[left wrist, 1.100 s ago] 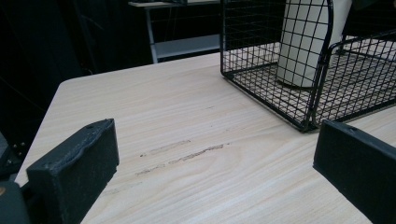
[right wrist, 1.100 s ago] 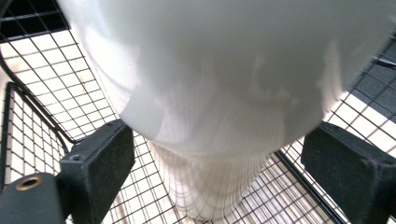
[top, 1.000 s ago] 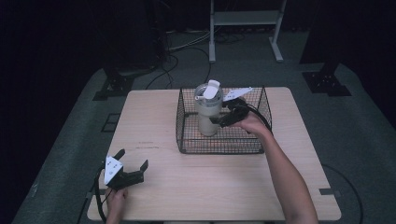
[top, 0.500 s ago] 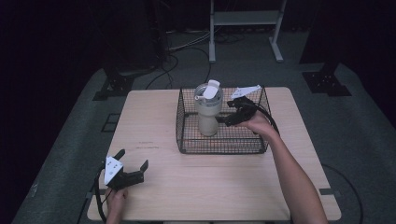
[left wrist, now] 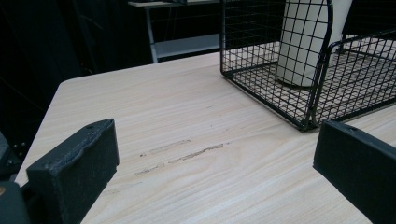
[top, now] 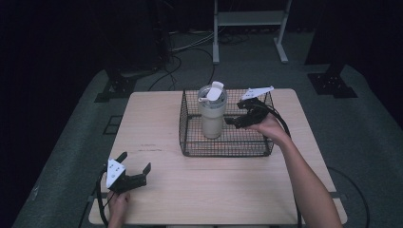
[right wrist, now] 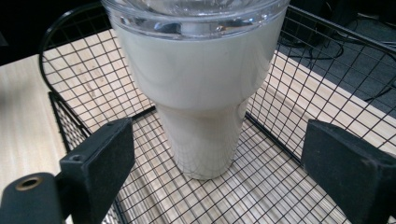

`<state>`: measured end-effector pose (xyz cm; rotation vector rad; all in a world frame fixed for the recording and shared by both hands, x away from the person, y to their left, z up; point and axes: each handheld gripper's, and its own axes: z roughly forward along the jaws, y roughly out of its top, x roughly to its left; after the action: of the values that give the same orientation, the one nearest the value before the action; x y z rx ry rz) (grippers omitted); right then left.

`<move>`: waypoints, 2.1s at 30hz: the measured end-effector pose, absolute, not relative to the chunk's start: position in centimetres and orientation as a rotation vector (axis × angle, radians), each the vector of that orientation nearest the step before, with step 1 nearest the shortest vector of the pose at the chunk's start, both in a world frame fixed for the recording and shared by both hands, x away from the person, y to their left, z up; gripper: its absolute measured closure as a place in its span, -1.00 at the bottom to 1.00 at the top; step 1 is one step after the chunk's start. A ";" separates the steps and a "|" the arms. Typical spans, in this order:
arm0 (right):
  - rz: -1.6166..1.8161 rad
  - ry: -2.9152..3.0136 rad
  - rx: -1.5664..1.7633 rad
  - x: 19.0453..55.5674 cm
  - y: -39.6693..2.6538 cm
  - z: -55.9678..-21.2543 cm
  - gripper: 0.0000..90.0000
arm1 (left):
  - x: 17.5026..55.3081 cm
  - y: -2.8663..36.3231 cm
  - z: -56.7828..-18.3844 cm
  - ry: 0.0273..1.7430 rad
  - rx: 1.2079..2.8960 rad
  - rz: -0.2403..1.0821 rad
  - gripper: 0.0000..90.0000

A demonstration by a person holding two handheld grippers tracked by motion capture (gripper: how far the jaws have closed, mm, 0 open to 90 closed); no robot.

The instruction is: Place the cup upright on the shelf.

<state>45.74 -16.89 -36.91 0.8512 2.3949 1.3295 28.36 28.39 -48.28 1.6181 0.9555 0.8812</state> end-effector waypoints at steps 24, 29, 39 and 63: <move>1.362 2.373 0.795 42.0 -18.0 -35.0 -0.79 | 28.4 28.4 -48.3 0.955 1.622 0.884 -1.00; 1.398 2.350 0.806 41.2 -18.5 -35.1 -0.79 | 28.4 28.4 -48.3 0.955 1.621 0.883 -1.00; 1.417 2.349 0.820 39.8 -19.6 -35.2 -0.79 | 28.4 28.4 -48.3 0.953 1.623 0.886 -1.00; 1.448 2.341 0.836 36.0 -22.4 -36.1 -0.79 | 28.4 28.3 -48.3 0.954 1.621 0.885 -1.00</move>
<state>36.01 -22.41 -36.13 0.8363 2.3413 1.4476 28.38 28.34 -48.29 1.6215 0.9543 0.8853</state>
